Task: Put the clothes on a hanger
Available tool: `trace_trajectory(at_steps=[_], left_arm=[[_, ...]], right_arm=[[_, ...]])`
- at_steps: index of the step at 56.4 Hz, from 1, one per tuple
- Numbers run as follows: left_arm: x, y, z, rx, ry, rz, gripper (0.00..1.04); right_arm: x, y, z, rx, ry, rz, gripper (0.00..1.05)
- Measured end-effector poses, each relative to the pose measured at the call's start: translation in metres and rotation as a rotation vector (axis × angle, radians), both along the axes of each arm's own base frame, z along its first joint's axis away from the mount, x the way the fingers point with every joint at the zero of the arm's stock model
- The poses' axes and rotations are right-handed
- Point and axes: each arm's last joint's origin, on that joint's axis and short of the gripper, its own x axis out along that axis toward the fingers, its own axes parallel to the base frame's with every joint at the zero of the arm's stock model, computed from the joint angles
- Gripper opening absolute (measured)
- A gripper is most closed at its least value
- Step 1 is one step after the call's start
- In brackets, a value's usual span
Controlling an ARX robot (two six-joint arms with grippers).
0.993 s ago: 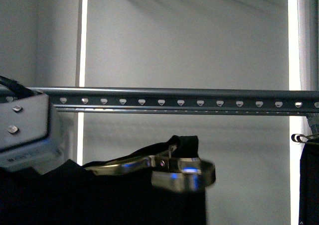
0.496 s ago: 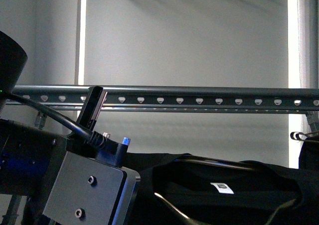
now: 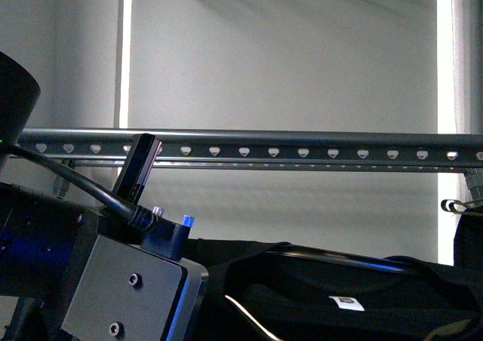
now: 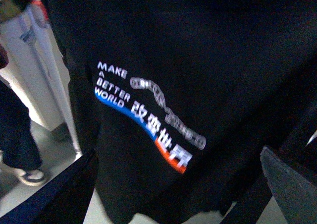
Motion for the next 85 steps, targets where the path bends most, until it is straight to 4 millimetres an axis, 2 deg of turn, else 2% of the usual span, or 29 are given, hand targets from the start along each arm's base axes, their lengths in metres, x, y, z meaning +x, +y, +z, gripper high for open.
trace_trajectory(at_steps=[6, 14, 23, 24, 32, 42, 65, 76, 85], left_arm=[[0.0, 0.001, 0.0, 0.001, -0.001, 0.004, 0.04], [0.001, 0.001, 0.0, 0.003, -0.002, 0.004, 0.04], [0.0, 0.001, 0.0, 0.004, -0.003, 0.005, 0.04], [0.001, 0.001, 0.0, 0.004, -0.003, 0.005, 0.04], [0.001, 0.001, 0.0, 0.004, -0.003, 0.005, 0.04], [0.001, 0.001, 0.0, 0.004, -0.003, 0.005, 0.04], [0.001, 0.001, 0.0, 0.005, -0.003, 0.007, 0.04], [0.001, 0.001, 0.0, 0.006, -0.004, 0.011, 0.04], [0.001, 0.001, 0.0, 0.007, -0.004, 0.013, 0.04]], right_arm=[[0.014, -0.012, 0.027, -0.218, -0.236, -0.031, 0.97], [0.045, -0.026, 0.048, -0.581, -0.501, -0.032, 0.97], [0.075, -0.034, 0.059, -0.82, -0.597, 0.013, 0.97], [0.085, -0.036, 0.061, -0.867, -0.597, 0.036, 0.97], [0.117, -0.038, 0.068, -0.959, -0.621, 0.093, 0.97], [0.14, -0.035, 0.068, -0.986, -0.622, 0.123, 0.97], [0.182, -0.002, 0.076, -0.971, -0.606, 0.125, 0.97], [0.198, 0.003, 0.072, -0.973, -0.566, 0.132, 0.72], [0.207, 0.004, 0.067, -0.973, -0.53, 0.146, 0.43]])
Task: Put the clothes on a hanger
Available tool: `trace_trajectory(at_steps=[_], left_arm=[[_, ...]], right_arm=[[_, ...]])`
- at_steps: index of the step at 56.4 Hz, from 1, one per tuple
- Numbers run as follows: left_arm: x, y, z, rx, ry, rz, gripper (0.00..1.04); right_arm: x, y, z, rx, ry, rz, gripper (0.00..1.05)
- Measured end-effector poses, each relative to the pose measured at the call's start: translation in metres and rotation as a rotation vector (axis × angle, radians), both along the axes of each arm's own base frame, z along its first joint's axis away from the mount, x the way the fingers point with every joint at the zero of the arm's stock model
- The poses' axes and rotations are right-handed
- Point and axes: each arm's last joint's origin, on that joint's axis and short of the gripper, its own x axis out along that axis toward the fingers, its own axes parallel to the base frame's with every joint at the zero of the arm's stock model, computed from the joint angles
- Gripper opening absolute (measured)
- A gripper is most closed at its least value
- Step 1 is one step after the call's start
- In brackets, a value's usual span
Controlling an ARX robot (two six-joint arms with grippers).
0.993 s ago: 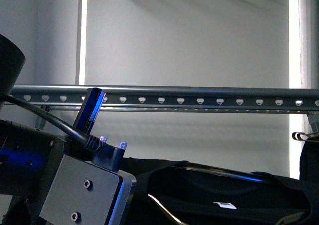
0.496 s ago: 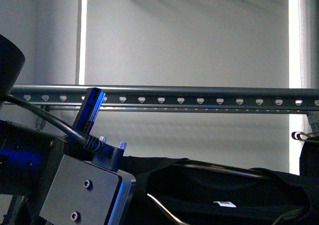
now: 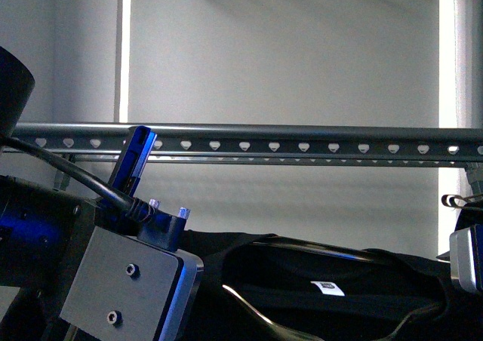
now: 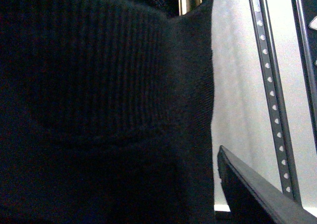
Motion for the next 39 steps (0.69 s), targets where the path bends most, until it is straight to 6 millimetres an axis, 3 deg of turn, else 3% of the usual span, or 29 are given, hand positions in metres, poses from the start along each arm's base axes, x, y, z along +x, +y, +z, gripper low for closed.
trace_trajectory(at_steps=[8, 18, 25, 39], left_arm=[[0.0, 0.0, 0.0, -0.005, 0.003, -0.002, 0.04], [0.0, -0.001, 0.003, -0.025, 0.01, -0.004, 0.05], [0.001, -0.001, 0.006, -0.017, -0.014, -0.011, 0.29], [0.001, -0.001, 0.007, -0.014, -0.018, -0.013, 0.63]], right_arm=[[0.001, -0.001, 0.0, 0.0, 0.001, -0.001, 0.21], [-0.001, -0.005, 0.0, 0.003, 0.011, 0.013, 0.1], [-0.008, -0.011, 0.002, 0.045, 0.072, 0.018, 0.1], [-0.033, -0.03, 0.003, 0.096, 0.256, -0.009, 0.1]])
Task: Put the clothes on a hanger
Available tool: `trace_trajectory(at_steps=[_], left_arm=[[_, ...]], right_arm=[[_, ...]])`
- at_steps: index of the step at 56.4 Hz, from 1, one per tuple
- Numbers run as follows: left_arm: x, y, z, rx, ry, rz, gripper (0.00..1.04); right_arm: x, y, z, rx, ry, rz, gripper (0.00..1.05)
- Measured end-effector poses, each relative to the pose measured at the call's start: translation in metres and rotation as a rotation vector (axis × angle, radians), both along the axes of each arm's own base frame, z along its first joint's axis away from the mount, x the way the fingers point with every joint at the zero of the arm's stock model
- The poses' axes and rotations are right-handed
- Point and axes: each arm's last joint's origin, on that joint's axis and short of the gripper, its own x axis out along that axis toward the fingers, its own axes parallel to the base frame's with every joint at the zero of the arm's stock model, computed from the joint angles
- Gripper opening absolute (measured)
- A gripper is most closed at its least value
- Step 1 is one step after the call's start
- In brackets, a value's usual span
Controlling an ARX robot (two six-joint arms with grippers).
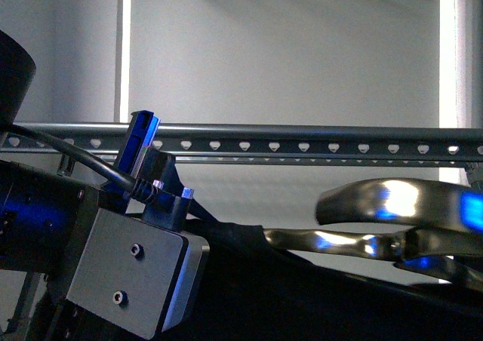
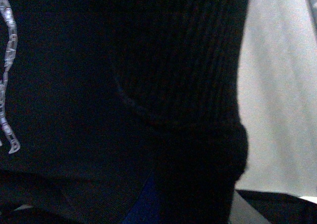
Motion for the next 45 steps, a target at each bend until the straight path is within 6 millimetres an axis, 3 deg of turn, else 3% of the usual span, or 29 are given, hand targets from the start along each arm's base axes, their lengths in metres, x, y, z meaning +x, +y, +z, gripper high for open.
trace_trajectory(at_steps=[14, 22, 27, 30, 34, 45], left_arm=[[0.0, 0.0, 0.0, 0.0, 0.0, -0.004, 1.0], [0.0, -0.002, -0.001, -0.026, 0.005, -0.035, 0.98], [0.01, 0.001, -0.005, -0.288, 0.024, -0.013, 0.98], [0.023, 0.01, 0.0, -0.567, 0.059, 0.079, 0.98], [0.035, 0.028, 0.019, -1.01, 0.218, 0.207, 0.98], [0.039, 0.076, 0.064, -1.674, 0.496, 0.26, 0.98]], right_arm=[[-0.029, -0.029, -0.025, -0.006, 0.294, -0.013, 0.1], [-0.037, -0.04, -0.026, 0.033, 0.403, -0.007, 0.1], [-0.035, -0.045, -0.02, 0.082, 0.447, -0.027, 0.1], [-0.032, -0.048, -0.011, 0.144, 0.49, -0.049, 0.1], [-0.028, -0.051, 0.0, 0.197, 0.561, -0.086, 0.1], [-0.024, -0.059, -0.005, 0.24, 0.636, -0.169, 0.1]])
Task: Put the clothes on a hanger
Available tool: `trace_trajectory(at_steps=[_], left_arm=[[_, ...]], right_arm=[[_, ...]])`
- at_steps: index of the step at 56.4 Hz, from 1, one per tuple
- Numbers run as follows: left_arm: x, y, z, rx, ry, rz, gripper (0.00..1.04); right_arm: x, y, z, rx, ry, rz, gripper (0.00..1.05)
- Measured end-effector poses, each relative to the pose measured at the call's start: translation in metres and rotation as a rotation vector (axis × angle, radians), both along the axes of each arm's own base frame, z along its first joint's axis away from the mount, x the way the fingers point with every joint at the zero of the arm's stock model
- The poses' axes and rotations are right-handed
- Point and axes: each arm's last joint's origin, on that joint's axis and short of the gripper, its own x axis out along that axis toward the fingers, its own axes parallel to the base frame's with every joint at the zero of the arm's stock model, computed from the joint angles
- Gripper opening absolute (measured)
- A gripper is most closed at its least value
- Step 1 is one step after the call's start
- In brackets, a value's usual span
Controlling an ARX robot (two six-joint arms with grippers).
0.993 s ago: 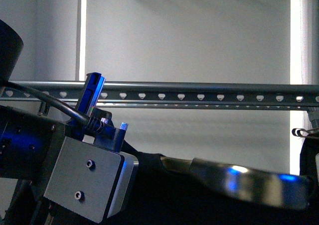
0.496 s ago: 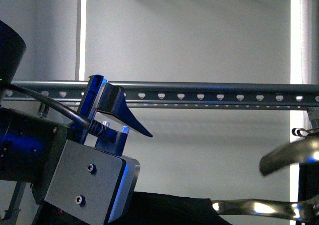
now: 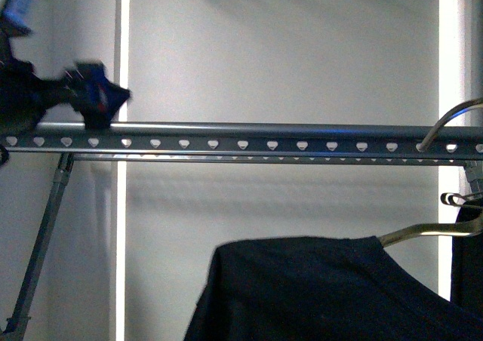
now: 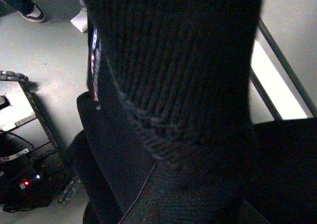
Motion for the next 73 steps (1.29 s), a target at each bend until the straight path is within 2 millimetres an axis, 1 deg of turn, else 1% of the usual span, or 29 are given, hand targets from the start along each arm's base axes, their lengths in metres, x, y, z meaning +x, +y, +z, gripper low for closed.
trace_trajectory(at_steps=[2, 4, 9, 14, 23, 28, 36, 46, 55, 65, 68, 73], left_arm=[[-0.003, 0.008, 0.005, -0.138, 0.036, -0.023, 0.98], [-0.005, 0.012, 0.008, -0.256, 0.07, -0.07, 0.98], [-0.01, 0.014, 0.006, -0.416, 0.139, -0.145, 0.98], [-0.014, 0.013, 0.004, -0.481, 0.177, -0.167, 0.98], [-0.025, 0.013, 0.01, -0.534, 0.166, -0.186, 0.98], [-0.027, 0.015, 0.01, -0.558, 0.16, -0.178, 0.98], [-0.029, 0.016, 0.006, -0.57, 0.171, -0.172, 0.98], [-0.035, 0.011, -0.001, -0.559, 0.189, -0.202, 0.98], [-0.048, -0.001, -0.005, -0.494, 0.156, -0.294, 0.98], [-0.066, -0.024, -0.013, -0.402, 0.147, -0.448, 0.98], [-0.069, -0.033, -0.019, -0.381, 0.169, -0.491, 0.98], [-0.069, -0.04, -0.027, -0.363, 0.204, -0.525, 0.98]], right_arm=[[0.003, -0.001, 0.0, 0.018, 0.01, -0.029, 0.1], [0.007, -0.002, 0.003, 0.035, 0.012, -0.057, 0.1], [0.019, -0.001, 0.013, 0.093, 0.021, -0.141, 0.1], [0.029, -0.002, 0.018, 0.162, 0.05, -0.242, 0.1], [0.052, -0.001, 0.024, 0.365, 0.096, -0.448, 0.1], [0.06, 0.003, 0.027, 0.444, 0.095, -0.507, 0.09], [0.064, 0.005, 0.034, 0.516, 0.104, -0.536, 0.09], [0.074, 0.002, 0.052, 0.597, 0.083, -0.602, 0.09], [0.087, 0.002, 0.063, 0.661, 0.087, -0.661, 0.09], [0.109, 0.006, 0.069, 0.713, 0.116, -0.716, 0.09], [0.119, 0.009, 0.071, 0.729, 0.125, -0.733, 0.09], [0.128, 0.015, 0.072, 0.728, 0.125, -0.756, 0.09]])
